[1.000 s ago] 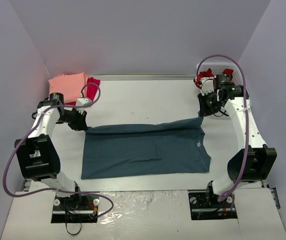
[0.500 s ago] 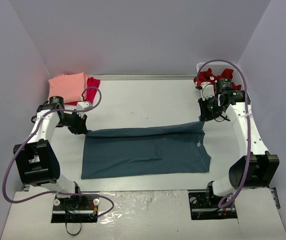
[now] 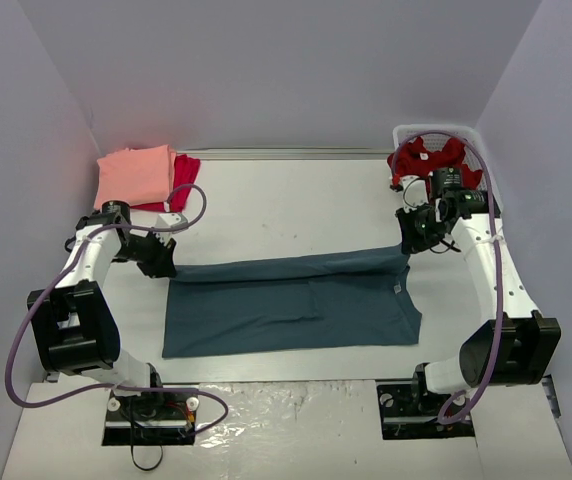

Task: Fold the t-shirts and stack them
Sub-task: Fold the other side of the tshirt into a rectangle

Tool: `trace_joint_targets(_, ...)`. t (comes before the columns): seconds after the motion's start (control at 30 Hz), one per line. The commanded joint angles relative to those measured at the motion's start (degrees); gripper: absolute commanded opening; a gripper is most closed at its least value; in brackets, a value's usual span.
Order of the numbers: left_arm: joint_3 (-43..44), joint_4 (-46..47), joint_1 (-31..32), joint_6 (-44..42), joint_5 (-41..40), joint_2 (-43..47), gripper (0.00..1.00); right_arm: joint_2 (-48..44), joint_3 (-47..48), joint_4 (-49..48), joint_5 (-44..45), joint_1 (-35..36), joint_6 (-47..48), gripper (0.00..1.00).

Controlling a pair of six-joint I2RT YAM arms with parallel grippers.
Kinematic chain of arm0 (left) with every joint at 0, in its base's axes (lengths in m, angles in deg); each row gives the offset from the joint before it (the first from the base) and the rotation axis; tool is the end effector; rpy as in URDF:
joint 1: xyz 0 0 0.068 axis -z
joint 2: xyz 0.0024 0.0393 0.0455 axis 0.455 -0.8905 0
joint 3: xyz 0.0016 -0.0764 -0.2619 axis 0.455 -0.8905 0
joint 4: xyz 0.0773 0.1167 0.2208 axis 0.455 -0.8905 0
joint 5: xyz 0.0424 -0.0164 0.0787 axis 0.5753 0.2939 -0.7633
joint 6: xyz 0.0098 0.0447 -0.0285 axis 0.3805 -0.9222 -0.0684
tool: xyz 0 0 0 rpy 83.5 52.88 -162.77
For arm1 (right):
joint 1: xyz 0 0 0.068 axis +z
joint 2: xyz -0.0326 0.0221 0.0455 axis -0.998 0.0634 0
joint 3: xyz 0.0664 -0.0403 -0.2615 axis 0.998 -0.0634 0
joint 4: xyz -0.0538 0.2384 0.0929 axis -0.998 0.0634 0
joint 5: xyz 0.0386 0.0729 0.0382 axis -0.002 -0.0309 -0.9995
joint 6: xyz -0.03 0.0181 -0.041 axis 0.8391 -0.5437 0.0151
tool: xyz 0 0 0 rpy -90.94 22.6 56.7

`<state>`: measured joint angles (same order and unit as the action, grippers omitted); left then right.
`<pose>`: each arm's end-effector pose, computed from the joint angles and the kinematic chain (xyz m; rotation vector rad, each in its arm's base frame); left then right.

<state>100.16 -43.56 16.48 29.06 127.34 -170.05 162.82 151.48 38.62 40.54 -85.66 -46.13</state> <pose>0.2853 0.0284 0.2431 0.9189 2.2683 -0.6720 0.2917 0.0159 0.3346 -0.6369 2.3304 0.2600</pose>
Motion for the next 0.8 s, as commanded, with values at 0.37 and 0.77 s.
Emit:
trace_joint_targets(0.37, -1.4, -2.1, -0.4, -4.8, -0.7, 2.7, 0.02, -2.2, -6.2, 2.8, 1.5, -0.3, 3.0, 0.00)
trace_joint_targets(0.77, -1.1, -6.1, -0.4, -9.2, -0.8, -2.4, 0.05, 0.5, -11.4, 3.1, 0.4, -0.1, 4.8, 0.00)
